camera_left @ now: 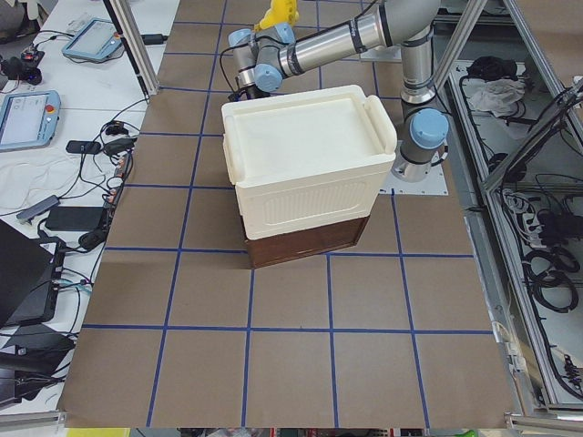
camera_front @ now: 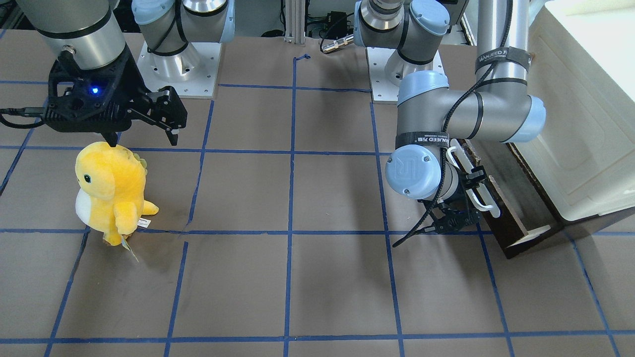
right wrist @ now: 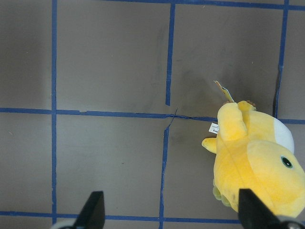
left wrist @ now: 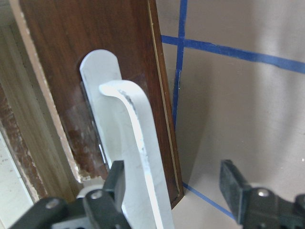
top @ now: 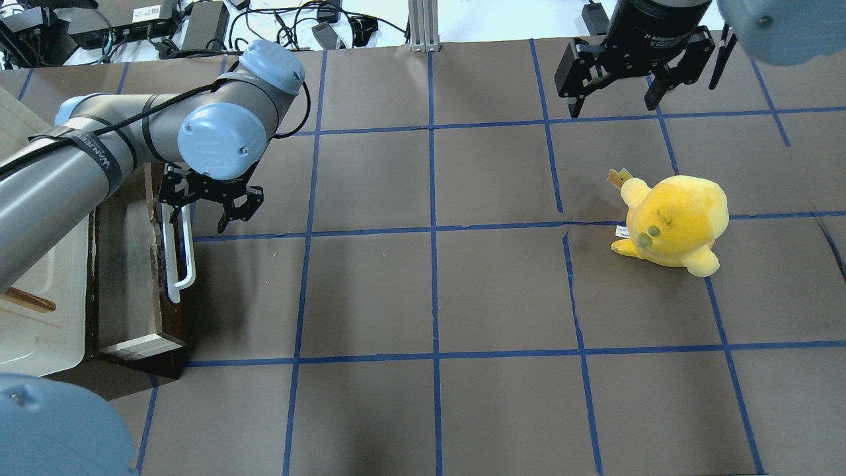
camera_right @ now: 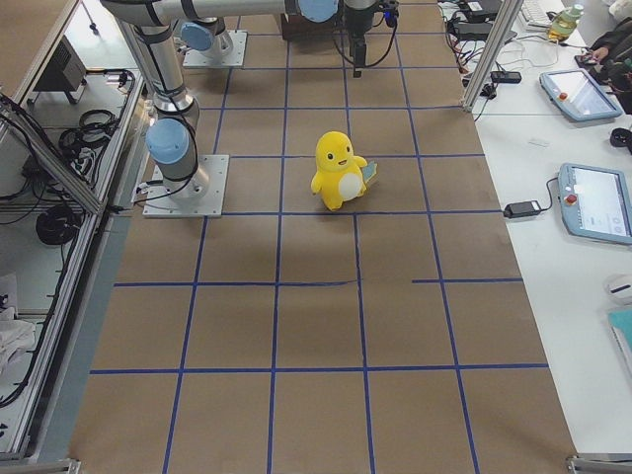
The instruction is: Pull drawer sideways
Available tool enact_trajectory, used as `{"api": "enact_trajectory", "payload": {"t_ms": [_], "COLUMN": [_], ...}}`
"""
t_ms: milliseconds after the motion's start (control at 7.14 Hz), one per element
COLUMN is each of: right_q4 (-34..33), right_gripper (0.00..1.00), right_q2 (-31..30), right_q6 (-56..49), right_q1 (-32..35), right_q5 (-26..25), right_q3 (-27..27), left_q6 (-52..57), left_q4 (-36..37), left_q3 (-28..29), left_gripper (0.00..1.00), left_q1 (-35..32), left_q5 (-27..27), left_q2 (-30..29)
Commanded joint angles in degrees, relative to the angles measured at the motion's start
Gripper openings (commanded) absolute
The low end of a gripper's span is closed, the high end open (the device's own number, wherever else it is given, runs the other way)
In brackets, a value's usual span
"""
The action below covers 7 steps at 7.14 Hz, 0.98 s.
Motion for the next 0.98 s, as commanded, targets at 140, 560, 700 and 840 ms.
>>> {"api": "enact_trajectory", "payload": {"t_ms": [140,560,700,840], "right_q4": [0.0,0.0,0.0,0.0], "right_gripper": [1.0,1.0,1.0,1.0], "right_q2": [0.0,0.0,0.0,0.0], "right_q6": [0.0,0.0,0.0,0.0], "right_q1": [0.0,0.0,0.0,0.0], "right_q5": [-0.08,-0.08,-0.08,0.01], "right_q3": [0.0,0.0,0.0,0.0], "left_q6": [0.07,0.33,0.42,0.51], "left_q4": [-0.44,0.0,0.0,0.0], "left_q3": [-0.16,-1.66,-1.66,-1.66], "left_gripper": [0.68,0.63,0.57,0.53], "left_q1": [0.19,0.28,0.28,0.28], "left_q5": [0.03,0.2,0.2,0.2], "left_q2": [0.12,0.21,0.21,0.21]}}
